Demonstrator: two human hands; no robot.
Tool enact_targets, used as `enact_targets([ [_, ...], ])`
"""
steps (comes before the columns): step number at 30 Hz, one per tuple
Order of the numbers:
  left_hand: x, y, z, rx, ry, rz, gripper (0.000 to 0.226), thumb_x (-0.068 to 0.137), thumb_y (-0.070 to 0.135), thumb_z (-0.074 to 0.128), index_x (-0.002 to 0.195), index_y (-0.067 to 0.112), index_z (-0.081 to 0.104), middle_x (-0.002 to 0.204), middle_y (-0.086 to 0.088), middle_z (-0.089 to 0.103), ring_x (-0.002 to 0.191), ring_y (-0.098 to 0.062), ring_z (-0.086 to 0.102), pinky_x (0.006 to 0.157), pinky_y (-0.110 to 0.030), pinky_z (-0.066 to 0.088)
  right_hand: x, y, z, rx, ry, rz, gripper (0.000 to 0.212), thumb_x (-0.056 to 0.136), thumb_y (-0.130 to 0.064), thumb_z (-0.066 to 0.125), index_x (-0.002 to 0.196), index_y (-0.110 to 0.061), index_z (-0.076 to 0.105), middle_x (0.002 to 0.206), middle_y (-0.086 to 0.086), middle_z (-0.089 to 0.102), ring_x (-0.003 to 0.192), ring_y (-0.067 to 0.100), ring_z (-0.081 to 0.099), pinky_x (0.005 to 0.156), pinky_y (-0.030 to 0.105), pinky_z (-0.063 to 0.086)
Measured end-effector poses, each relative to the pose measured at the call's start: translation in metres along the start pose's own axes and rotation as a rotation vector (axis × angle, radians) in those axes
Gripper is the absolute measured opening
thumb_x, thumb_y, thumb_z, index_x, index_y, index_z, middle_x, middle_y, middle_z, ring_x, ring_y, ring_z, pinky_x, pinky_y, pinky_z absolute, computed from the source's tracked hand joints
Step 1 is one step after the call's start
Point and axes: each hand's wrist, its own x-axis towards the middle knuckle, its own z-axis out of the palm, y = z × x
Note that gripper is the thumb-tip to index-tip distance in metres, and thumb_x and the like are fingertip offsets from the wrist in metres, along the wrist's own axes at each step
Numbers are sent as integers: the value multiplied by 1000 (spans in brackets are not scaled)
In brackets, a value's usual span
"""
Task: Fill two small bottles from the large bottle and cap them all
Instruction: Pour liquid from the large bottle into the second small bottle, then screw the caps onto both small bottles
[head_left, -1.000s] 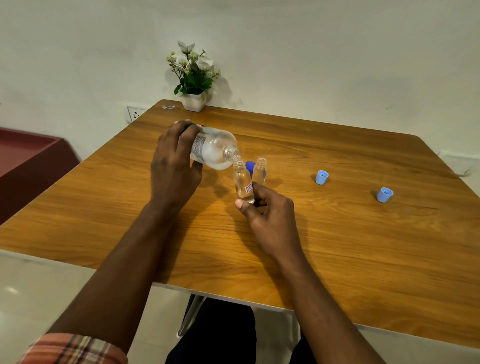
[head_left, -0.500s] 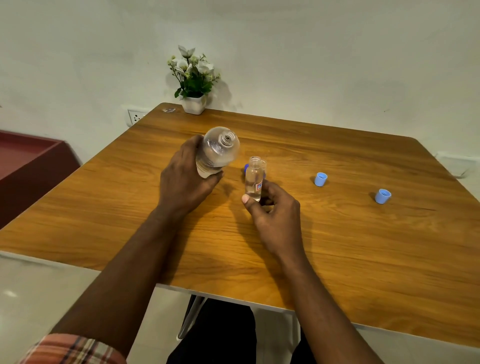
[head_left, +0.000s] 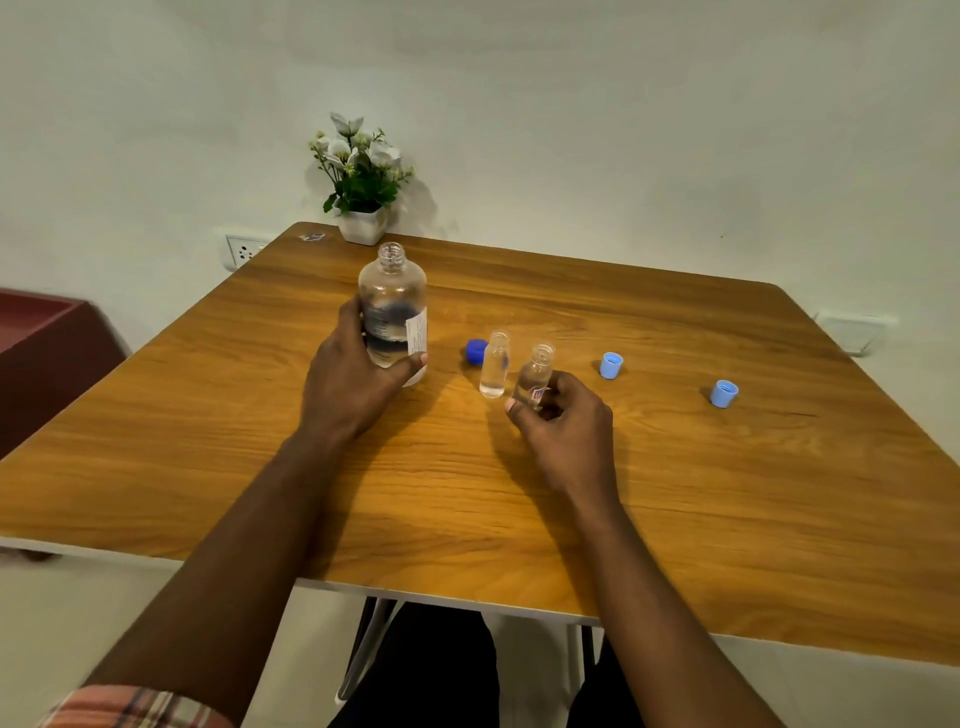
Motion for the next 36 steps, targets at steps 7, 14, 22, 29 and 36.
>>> enact_targets([
  [7,-3,3,0,-30,-36,-7,96,71,45,81,147,23,26,139,-3,53,123,-24,54,98,-49,48,14,11,-16,-98,73,16,28,77,-26,78,103,-19,72,93,-6,70,83,14,64,77,40,54],
  [14,-19,15,1,-16,127,16,100,72,45,80,149,19,22,147,-7,34,134,-23,36,102,-34,37,34,12,-15,-149,76,74,22,78,-22,78,99,-16,74,83,-5,70,80,17,67,75,41,56],
  [22,-44,35,5,71,208,227,51,82,26,75,122,12,47,116,-10,54,103,-20,52,77,-33,48,48,17,-11,-257,99,86,28,76,-25,79,103,-17,74,96,0,75,87,19,67,74,37,54],
  [29,-53,45,8,193,116,406,23,84,22,73,103,13,62,84,-1,63,72,-11,58,53,-26,46,46,19,-11,-278,60,74,20,75,-24,77,95,-22,74,91,-3,75,86,19,68,70,33,52],
  [36,-73,69,22,137,-33,304,20,89,33,66,104,20,68,87,7,67,67,-6,56,57,-32,51,44,24,-23,-198,54,101,57,71,-9,81,125,-3,63,110,11,72,103,25,67,93,41,53],
])
